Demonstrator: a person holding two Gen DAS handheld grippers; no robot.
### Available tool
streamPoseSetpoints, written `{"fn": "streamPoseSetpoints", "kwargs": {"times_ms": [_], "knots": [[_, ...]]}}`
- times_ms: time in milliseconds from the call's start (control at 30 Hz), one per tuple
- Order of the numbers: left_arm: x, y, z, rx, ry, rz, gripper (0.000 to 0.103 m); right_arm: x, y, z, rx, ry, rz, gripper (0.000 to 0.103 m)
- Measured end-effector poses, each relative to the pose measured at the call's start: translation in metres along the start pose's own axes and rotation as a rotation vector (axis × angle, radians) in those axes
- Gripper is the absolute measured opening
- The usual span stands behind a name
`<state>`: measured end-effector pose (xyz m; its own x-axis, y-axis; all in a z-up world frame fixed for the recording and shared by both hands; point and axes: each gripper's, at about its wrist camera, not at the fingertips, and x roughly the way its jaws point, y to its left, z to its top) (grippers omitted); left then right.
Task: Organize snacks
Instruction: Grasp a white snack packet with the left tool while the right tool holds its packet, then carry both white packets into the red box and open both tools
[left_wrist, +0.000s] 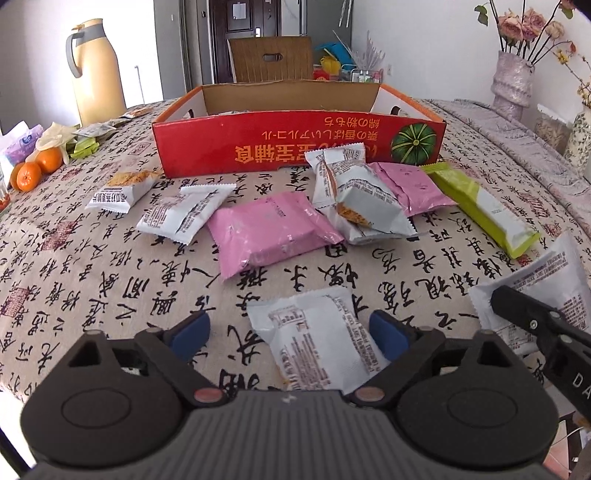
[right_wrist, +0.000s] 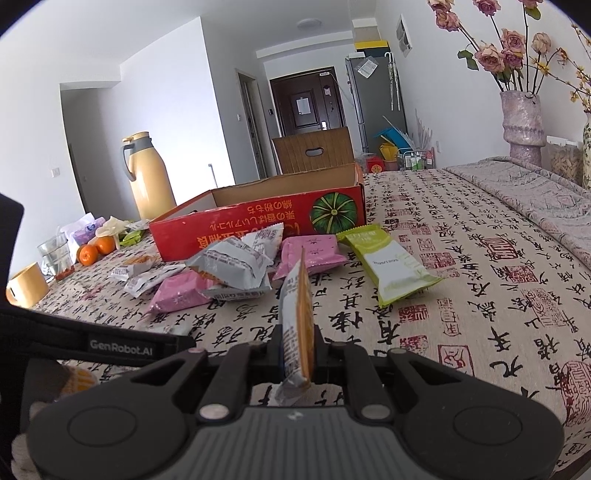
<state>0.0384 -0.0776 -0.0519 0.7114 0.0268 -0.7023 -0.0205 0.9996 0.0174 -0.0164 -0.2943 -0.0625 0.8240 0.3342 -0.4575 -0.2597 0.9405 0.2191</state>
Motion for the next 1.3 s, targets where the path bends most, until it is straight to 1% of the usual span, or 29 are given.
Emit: {"fn": "streamPoseSetpoints", "kwargs": {"times_ms": [33,100,133,167,200,533,800,1033,1300], "knots": [[-0.001,0.0,0.0,0.003,-0.004,0.001,0.088,0.0,0.001,0.0,-0.001,-0.001,0.0,0.012],[-0.004,-0.001,-0.001,0.009,-0.013,-0.006,0.074,-0.001,0.002,0.0,-0.004,-0.001,0.0,0.012],[-0.005,-0.001,-0.001,0.012,-0.017,-0.01,0.07,-0.001,0.003,0.0,-0.004,-0.002,0.0,0.012],[-0.006,-0.001,-0.002,0.016,-0.021,-0.017,0.061,-0.002,0.003,0.0,-0.006,-0.002,-0.001,0.012],[-0.008,-0.001,-0.002,0.02,-0.025,-0.02,0.059,-0.002,0.003,0.0,-0.007,-0.002,-0.001,0.012],[-0.015,0.006,-0.002,0.021,-0.051,-0.045,0.056,-0.005,0.011,0.0,-0.02,-0.008,-0.015,0.012],[-0.03,0.014,0.002,0.034,-0.12,-0.066,0.056,-0.007,0.019,0.005,-0.036,-0.02,-0.019,0.012],[-0.036,0.027,0.019,0.023,-0.184,-0.07,0.056,-0.001,0.03,0.019,-0.049,-0.044,-0.019,0.012],[-0.039,0.041,0.055,0.006,-0.266,-0.076,0.056,0.017,0.039,0.047,-0.065,-0.08,-0.02,0.012]]}}
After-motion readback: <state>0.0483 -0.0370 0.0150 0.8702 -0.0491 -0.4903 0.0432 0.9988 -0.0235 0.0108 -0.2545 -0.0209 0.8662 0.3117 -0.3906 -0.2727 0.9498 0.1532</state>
